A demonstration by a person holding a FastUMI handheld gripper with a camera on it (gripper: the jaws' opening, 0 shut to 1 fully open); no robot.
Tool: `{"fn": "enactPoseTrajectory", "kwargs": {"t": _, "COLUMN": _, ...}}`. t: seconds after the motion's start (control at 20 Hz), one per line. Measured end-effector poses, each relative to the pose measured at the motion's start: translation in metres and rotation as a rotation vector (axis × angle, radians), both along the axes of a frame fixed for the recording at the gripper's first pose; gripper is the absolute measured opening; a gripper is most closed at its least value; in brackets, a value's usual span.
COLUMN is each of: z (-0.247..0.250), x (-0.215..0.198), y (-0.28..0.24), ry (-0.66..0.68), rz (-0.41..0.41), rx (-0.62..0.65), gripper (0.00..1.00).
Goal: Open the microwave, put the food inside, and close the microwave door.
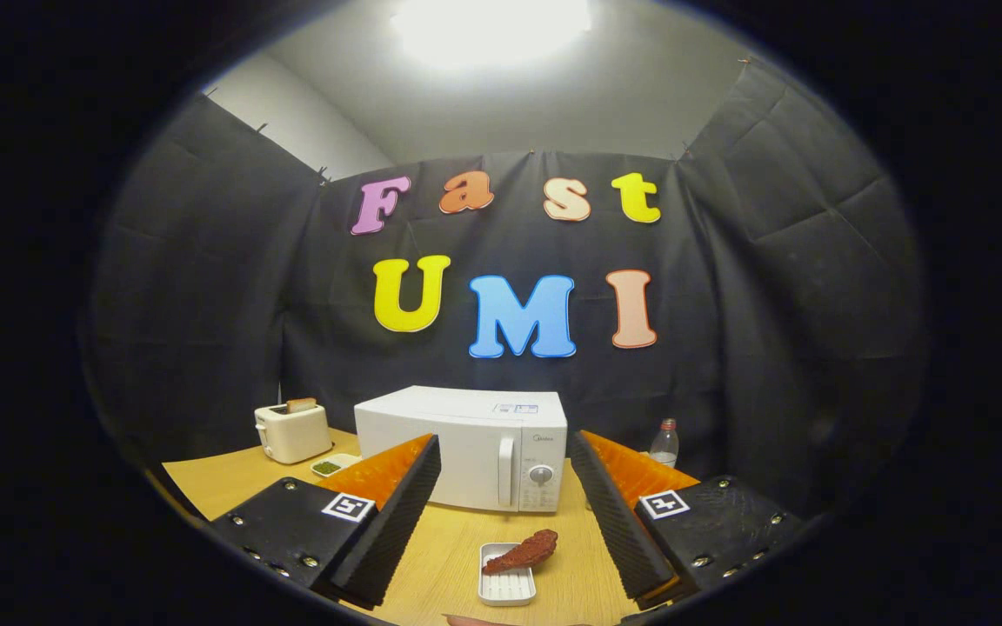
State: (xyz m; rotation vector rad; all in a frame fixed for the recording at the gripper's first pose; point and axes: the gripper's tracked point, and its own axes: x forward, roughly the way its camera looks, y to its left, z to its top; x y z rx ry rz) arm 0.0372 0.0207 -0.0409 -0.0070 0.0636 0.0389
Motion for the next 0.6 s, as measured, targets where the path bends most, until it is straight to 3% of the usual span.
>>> {"fn": "enactPoseTrajectory", "kwargs": {"t": 0.6, "z": -0.052, "x": 0.075, "y": 0.011, "ry": 0.046, "rz": 0.023, "rx": 0.083, "gripper": 0.95}}
